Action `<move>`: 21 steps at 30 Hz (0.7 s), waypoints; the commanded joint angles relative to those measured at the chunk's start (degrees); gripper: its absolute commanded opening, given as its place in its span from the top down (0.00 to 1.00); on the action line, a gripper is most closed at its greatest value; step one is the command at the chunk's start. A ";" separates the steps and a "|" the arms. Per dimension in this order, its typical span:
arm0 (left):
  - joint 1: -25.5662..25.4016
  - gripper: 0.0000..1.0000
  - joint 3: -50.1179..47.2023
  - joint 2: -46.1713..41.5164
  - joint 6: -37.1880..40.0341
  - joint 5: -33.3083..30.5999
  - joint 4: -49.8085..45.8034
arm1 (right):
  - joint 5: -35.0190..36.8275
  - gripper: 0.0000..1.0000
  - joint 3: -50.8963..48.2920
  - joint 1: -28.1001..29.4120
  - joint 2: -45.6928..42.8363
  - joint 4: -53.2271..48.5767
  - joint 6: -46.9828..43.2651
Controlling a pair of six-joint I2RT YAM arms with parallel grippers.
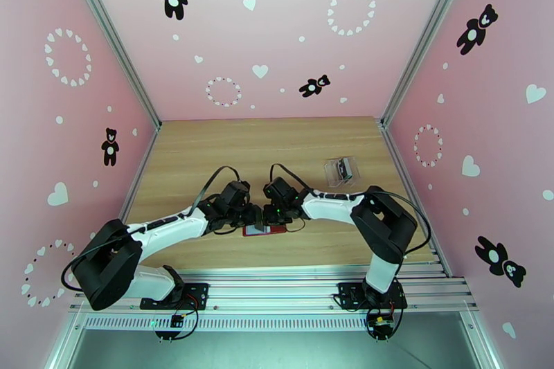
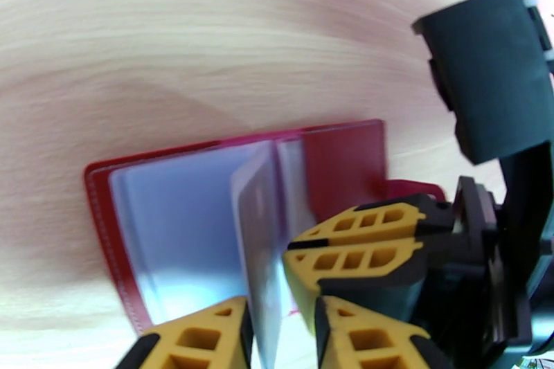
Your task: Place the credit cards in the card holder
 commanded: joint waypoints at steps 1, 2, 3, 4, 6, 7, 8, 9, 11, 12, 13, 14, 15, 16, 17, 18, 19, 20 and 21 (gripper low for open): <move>-0.91 0.70 2.53 1.79 0.60 2.33 1.69 | 1.54 0.80 -1.61 -1.49 -4.74 -0.94 0.16; -1.10 0.70 3.13 2.51 0.61 2.44 1.73 | 1.69 0.79 -2.10 -2.04 -5.76 -1.06 0.13; -1.43 0.70 3.69 2.99 0.60 2.42 1.71 | 1.80 0.79 -2.47 -2.61 -6.63 -1.29 0.05; -1.78 0.70 4.44 3.47 0.60 2.41 1.74 | 1.99 0.79 -2.96 -3.35 -7.72 -1.65 -0.17; -2.62 0.70 5.79 4.63 0.57 2.16 1.74 | 2.45 0.78 -3.68 -5.04 -9.75 -2.99 -0.93; -3.14 0.70 6.60 5.39 0.63 2.01 1.74 | 2.87 0.78 -4.03 -6.03 -10.86 -3.97 -1.53; -3.66 0.70 6.74 6.07 0.76 1.88 1.62 | 3.51 0.78 -4.35 -7.10 -11.97 -5.26 -2.32; -4.03 0.70 8.02 6.73 0.78 1.77 1.62 | 4.01 0.77 -4.65 -8.00 -12.99 -6.20 -2.94; -4.93 0.70 9.36 8.43 0.77 1.45 1.74 | 4.77 0.77 -5.83 -10.19 -15.43 -7.76 -4.02; -5.25 0.70 9.66 9.14 0.78 1.18 1.86 | 4.87 0.76 -6.35 -11.15 -16.41 -8.24 -4.35; -5.75 0.70 9.99 10.03 0.73 0.97 2.11 | 4.89 0.76 -6.92 -11.95 -17.22 -8.69 -4.64; -5.93 0.71 10.30 11.14 0.63 0.97 2.36 | 4.82 0.75 -7.60 -13.01 -18.51 -9.13 -4.78; -5.94 0.73 10.54 11.81 0.74 1.49 2.52 | 4.76 0.75 -8.08 -13.68 -19.52 -9.29 -4.79; -5.95 0.73 10.59 11.89 0.78 1.65 2.52 | 4.63 0.75 -8.73 -14.13 -20.82 -9.47 -4.79; -5.94 0.74 10.37 11.43 0.87 1.07 2.48 | 4.79 0.74 -9.18 -14.37 -21.98 -9.76 -4.87; -5.94 0.73 10.31 10.67 1.00 0.47 2.25 | 5.16 0.74 -9.48 -14.47 -23.04 -10.11 -4.94; -5.92 0.73 10.29 9.63 1.26 -0.03 1.60 | 5.61 0.74 -9.79 -14.51 -24.13 -10.58 -5.01; -5.88 0.73 10.30 8.62 1.57 -0.34 0.89 | 6.12 0.73 -10.19 -14.59 -25.00 -10.99 -5.05; -5.94 0.73 10.23 7.60 1.89 -0.64 0.14 | 6.48 0.73 -10.46 -14.60 -25.79 -11.35 -5.14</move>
